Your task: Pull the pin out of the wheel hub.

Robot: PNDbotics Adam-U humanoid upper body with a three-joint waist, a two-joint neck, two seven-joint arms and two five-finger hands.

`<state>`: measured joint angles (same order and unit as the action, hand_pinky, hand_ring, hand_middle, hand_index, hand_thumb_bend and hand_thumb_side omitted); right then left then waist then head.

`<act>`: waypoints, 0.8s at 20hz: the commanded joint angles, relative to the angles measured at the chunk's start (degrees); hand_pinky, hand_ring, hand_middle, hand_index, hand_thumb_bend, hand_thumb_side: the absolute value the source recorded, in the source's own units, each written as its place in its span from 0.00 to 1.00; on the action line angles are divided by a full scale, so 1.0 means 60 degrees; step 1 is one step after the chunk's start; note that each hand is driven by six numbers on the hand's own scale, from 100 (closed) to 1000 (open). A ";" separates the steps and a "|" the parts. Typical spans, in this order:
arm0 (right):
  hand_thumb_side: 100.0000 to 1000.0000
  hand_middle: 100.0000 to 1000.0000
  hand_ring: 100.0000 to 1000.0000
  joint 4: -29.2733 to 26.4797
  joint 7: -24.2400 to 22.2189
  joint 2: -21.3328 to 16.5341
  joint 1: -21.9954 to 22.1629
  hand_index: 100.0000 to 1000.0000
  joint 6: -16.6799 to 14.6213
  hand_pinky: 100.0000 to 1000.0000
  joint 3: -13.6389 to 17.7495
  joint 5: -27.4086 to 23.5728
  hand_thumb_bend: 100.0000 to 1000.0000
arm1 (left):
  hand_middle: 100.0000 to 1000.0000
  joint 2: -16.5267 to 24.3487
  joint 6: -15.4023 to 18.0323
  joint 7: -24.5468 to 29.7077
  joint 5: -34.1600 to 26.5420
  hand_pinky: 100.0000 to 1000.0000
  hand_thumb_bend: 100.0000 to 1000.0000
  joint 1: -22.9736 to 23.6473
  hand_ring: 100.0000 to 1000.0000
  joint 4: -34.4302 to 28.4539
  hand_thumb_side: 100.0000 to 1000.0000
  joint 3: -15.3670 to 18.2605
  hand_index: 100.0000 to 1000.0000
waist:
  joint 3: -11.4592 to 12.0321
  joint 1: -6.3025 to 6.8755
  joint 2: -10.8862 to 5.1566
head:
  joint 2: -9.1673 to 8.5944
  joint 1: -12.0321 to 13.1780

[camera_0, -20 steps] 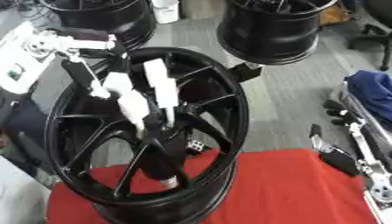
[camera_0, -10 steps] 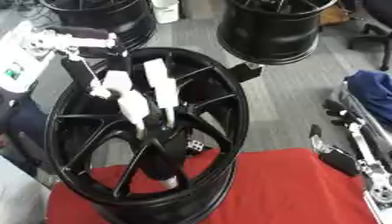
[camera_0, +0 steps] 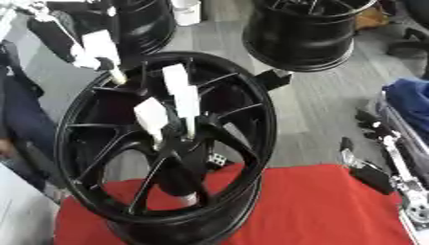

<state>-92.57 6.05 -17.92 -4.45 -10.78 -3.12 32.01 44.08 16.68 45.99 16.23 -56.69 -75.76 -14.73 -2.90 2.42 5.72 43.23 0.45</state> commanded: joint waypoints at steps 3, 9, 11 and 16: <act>0.39 0.83 0.84 -0.0063 0.0057 -0.0217 -0.0044 0.94 0.0027 0.76 0.0116 -0.0020 0.00 | 0.32 0.1440 -0.0218 -0.0780 0.0136 0.62 0.28 0.0554 0.41 -0.0859 0.05 0.1123 0.46 | 0.0075 -0.0020 -0.0149 | 0.0049 0.0020; 0.39 0.83 0.84 -0.0060 0.0092 -0.0175 -0.0042 0.94 0.0055 0.76 0.0156 -0.0024 0.00 | 0.33 0.2512 -0.0601 -0.1566 -0.0137 0.60 0.28 0.2590 0.42 -0.1342 0.05 0.2075 0.46 | 0.0154 -0.0105 -0.0116 | 0.0126 0.0088; 0.40 0.83 0.84 -0.0062 0.0100 -0.0161 -0.0044 0.94 0.0064 0.76 0.0167 -0.0028 0.00 | 0.33 0.2654 -0.0784 -0.1794 -0.0294 0.59 0.27 0.3363 0.41 -0.1303 0.05 0.2400 0.46 | 0.0187 -0.0135 -0.0103 | 0.0142 0.0107; 0.40 0.83 0.84 -0.0068 0.0121 -0.0130 -0.0035 0.94 0.0084 0.76 0.0191 -0.0034 0.00 | 0.37 0.2640 -0.1128 -0.1890 -0.0064 0.60 0.30 0.5009 0.44 -0.0892 0.07 0.2773 0.50 | 0.0244 -0.0192 -0.0075 | 0.0147 0.0117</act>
<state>-92.38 6.56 -17.91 -4.43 -10.30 -2.48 32.01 57.51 10.46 34.84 15.32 -26.31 -81.24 0.36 -1.50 1.19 5.74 43.76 0.97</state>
